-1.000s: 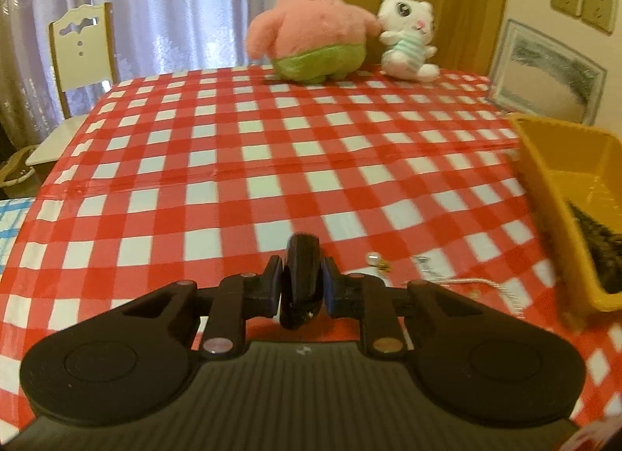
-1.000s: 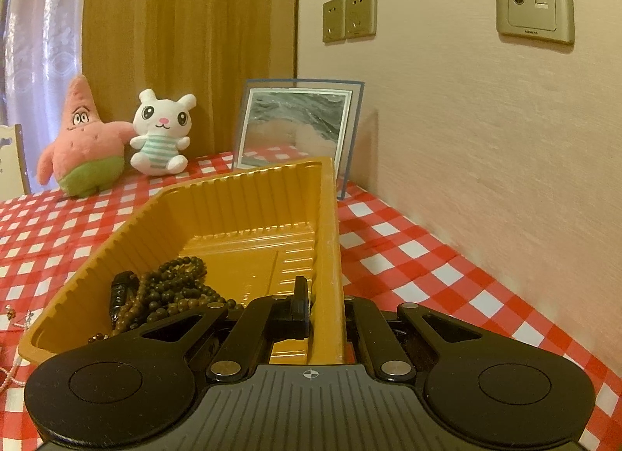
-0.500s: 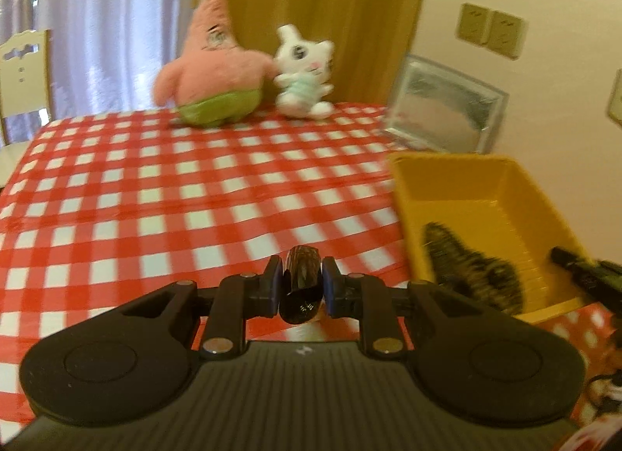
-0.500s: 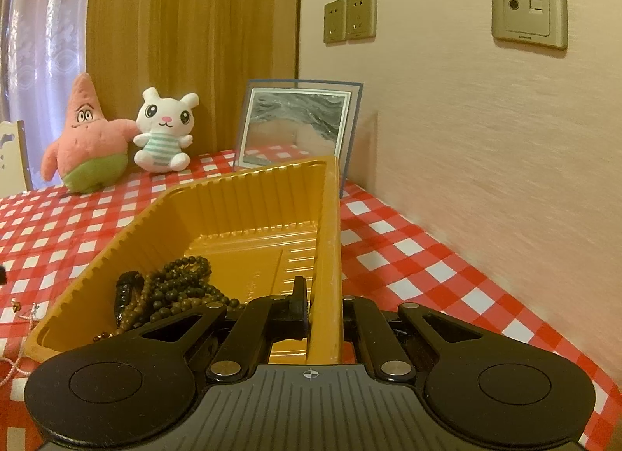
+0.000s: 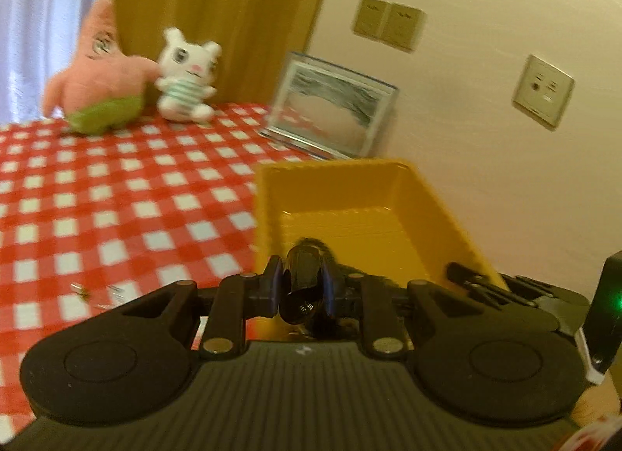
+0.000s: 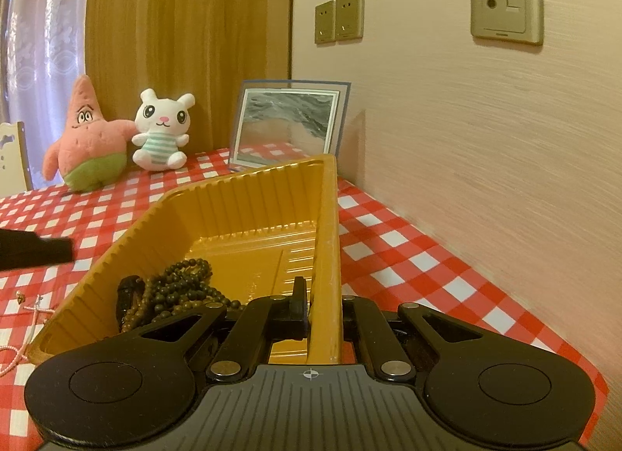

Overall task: Organize jewelry
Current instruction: 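Lift the black case with the left tool and drop it into the orange tray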

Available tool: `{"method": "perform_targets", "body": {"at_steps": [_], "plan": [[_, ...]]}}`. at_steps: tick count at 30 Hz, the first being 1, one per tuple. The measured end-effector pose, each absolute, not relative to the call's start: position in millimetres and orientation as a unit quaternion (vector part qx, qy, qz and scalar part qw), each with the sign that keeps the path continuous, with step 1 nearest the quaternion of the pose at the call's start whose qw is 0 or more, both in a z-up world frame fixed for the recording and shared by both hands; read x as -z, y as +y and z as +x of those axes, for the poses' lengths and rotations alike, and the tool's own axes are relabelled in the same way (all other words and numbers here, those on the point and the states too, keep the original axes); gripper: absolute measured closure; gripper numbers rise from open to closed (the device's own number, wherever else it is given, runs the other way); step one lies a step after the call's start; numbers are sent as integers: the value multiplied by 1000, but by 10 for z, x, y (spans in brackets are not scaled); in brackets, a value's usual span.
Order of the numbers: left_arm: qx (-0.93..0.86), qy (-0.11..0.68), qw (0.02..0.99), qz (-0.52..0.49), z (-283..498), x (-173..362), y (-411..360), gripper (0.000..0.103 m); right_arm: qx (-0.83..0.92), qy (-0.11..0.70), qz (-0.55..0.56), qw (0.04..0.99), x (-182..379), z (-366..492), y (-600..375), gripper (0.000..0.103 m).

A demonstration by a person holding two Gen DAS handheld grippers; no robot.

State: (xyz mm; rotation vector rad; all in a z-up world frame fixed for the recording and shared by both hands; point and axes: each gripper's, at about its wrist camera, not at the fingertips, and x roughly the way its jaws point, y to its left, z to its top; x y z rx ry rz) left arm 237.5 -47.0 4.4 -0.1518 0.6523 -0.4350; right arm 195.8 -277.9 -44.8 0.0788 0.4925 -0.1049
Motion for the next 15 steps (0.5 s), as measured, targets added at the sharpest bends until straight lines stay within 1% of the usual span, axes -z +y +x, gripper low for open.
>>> {"method": "perform_targets", "body": {"at_steps": [9, 13, 15], "plan": [[239, 373, 891, -104, 2364, 301, -850, 84, 56, 250, 44, 966, 447, 1774, -2910, 99], [248, 368, 889, -111, 2238, 263, -834, 80, 59, 255, 47, 964, 448, 1710, -2987, 99], [247, 359, 893, -115, 2173, 209, -767, 79, 62, 256, 47, 964, 454, 1681, -3028, 100]]}}
